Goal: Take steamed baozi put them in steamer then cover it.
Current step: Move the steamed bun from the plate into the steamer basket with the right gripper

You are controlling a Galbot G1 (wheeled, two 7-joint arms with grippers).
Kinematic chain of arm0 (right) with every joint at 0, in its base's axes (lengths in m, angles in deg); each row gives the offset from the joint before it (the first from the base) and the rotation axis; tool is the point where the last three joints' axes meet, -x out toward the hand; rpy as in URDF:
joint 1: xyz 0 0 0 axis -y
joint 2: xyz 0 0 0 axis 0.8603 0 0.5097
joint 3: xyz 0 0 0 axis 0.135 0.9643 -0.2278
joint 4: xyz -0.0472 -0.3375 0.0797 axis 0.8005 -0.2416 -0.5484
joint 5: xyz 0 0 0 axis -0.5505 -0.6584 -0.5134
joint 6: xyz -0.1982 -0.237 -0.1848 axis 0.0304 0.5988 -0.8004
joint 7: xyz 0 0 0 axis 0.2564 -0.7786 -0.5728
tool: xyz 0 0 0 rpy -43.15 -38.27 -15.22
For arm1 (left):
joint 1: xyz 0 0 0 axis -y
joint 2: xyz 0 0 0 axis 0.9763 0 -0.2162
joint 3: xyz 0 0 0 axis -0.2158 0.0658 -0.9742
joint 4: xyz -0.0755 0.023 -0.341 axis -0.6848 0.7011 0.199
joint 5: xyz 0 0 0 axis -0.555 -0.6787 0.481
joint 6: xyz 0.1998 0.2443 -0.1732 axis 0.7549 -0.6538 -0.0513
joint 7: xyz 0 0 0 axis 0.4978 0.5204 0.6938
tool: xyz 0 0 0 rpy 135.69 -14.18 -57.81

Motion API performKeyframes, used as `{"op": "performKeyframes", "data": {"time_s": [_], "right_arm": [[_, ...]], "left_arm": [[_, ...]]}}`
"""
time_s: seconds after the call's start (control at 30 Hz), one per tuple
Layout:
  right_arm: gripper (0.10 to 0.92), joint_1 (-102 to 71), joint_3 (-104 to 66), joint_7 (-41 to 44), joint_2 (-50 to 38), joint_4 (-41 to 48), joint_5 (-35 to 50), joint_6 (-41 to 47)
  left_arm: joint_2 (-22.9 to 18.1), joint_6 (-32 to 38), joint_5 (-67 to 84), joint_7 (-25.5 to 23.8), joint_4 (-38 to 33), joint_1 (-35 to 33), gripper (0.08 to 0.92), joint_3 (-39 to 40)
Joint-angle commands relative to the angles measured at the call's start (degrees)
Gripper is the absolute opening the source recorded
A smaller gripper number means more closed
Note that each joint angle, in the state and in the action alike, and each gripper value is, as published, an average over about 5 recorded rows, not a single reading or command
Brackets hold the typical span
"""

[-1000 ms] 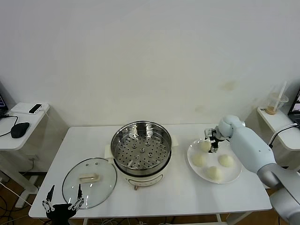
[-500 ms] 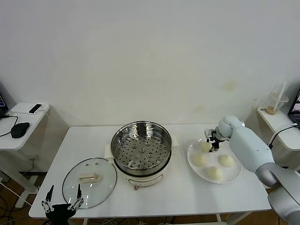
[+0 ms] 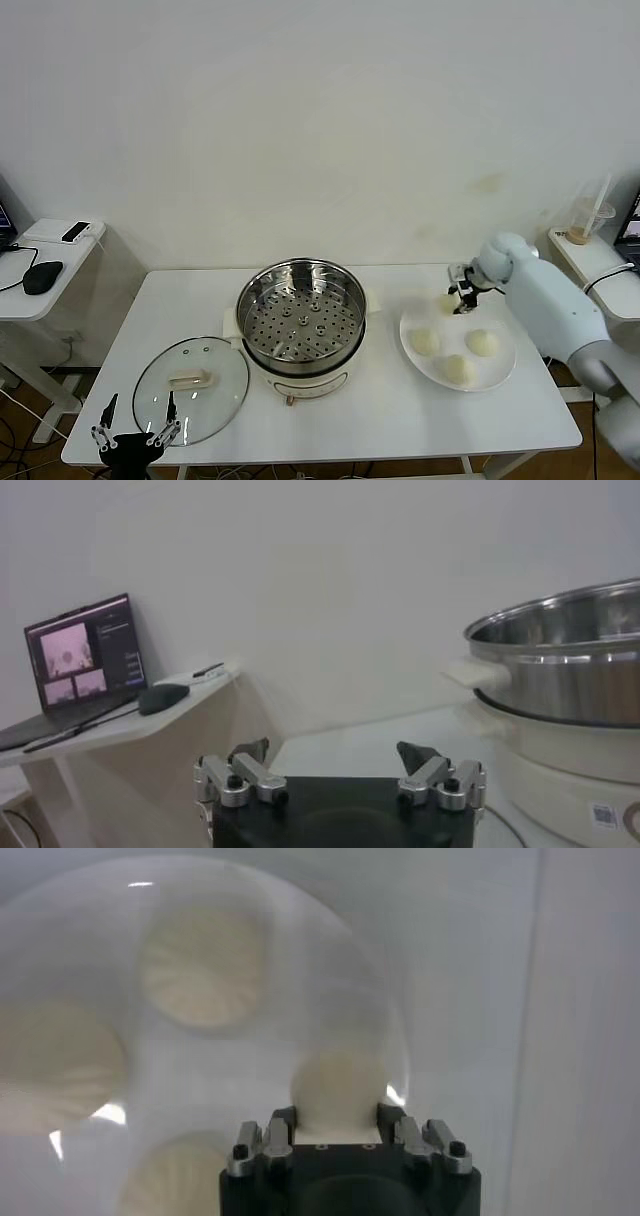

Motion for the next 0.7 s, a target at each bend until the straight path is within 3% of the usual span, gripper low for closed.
{"op": "performKeyframes", "data": {"time_s": [0.03,0.7], "right_arm": [[0.526,10.22,6.27,0.94,-5.63,-13.02,15.5,2.68],[0.526,25.01,28.19,-4.59,7.47,-18.64,31.64,1.95]], "left_arm": [[0.05,-0.02,0.45,-0.03,0.11,0.01,0.823,0.08],[1.38,-0.59,1.56,-0.35,0.64,0.32,0.823,-0.38]]}}
